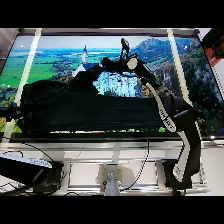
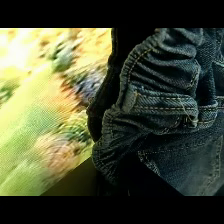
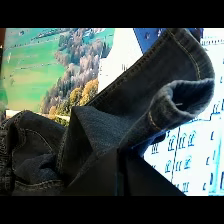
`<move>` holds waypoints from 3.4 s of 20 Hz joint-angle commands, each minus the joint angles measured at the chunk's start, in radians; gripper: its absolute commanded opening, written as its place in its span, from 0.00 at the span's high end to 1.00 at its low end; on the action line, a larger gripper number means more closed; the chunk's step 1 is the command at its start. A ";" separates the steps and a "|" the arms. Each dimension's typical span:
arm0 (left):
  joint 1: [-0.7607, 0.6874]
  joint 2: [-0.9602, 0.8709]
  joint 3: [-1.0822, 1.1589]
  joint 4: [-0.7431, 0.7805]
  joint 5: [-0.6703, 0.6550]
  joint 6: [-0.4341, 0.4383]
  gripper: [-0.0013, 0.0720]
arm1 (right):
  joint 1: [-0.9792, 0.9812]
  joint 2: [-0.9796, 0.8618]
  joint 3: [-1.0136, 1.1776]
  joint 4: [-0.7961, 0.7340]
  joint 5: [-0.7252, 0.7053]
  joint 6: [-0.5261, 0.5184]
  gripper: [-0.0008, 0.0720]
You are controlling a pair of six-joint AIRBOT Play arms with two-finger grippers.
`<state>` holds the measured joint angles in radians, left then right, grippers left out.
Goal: Fold the clothes and pants, and hang the long-sleeved shirts on hangers.
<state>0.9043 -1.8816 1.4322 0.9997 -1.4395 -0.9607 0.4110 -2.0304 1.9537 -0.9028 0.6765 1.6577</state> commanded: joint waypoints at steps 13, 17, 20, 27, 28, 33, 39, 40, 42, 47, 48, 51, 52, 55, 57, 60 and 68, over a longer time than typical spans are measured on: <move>0.006 0.290 0.013 -0.066 0.305 0.026 0.93 | -0.273 0.362 0.000 -0.473 0.307 -0.051 0.95; 0.004 0.290 0.012 -0.066 0.276 0.026 0.93 | -0.401 0.393 0.000 -0.516 0.344 -0.052 0.95; 0.003 0.290 0.012 -0.067 0.261 0.026 0.93 | -0.482 0.393 0.000 -0.507 0.255 -0.035 0.95; 0.003 0.289 0.012 -0.067 0.245 0.024 0.93 | -0.516 0.378 0.000 -0.512 0.219 -0.050 0.95; 0.003 0.289 0.012 -0.067 0.245 0.022 0.93 | -0.516 0.369 0.000 -0.512 0.219 -0.051 0.95; 0.003 0.289 0.012 -0.090 0.239 0.018 0.93 | -0.515 0.288 0.000 -0.444 0.101 -0.051 0.95; -0.001 0.289 0.011 -0.148 0.238 0.019 0.93 | -0.493 0.241 -0.030 -0.449 0.195 -0.134 0.95; -0.005 0.289 0.011 -0.148 0.238 0.018 0.93 | -0.493 0.235 -0.071 -0.468 0.266 -0.145 0.95; -0.014 0.289 0.011 -0.148 0.238 0.019 0.93 | -0.493 0.230 -0.217 -0.471 0.344 -0.152 0.95; -0.037 0.289 0.011 -0.148 0.238 0.019 0.93 | -0.493 0.231 -0.507 -0.474 0.454 -0.130 0.95; -0.037 0.289 0.011 -0.148 0.239 0.019 0.93 | -0.493 0.231 -0.509 -0.474 0.506 -0.131 0.95; -0.036 0.289 0.011 -0.148 0.239 0.019 0.93 | -0.494 0.246 -0.509 -0.476 0.630 -0.134 0.95; -0.036 0.289 0.011 -0.148 0.239 0.019 0.93 | -0.494 0.249 -0.507 -0.481 0.649 -0.133 0.93; -0.036 0.289 0.011 -0.148 0.239 0.019 0.93 | -0.494 0.249 -0.481 -0.503 0.646 -0.133 0.32; -0.036 0.289 0.011 -0.148 0.238 0.019 0.93 | -0.494 0.249 -0.445 -0.542 0.623 -0.133 0.13; -0.036 0.289 0.011 -0.148 0.216 0.019 0.66 | -0.494 0.249 -0.371 -0.576 0.554 -0.129 0.13; -0.031 0.333 0.013 -0.125 0.272 0.011 0.01 | -0.494 0.249 -0.198 -0.578 0.441 -0.129 0.14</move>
<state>0.8711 -1.5707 1.4441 0.8555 -1.2114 -0.9565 -0.0834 -1.7817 1.7054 -1.4738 1.1488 1.5269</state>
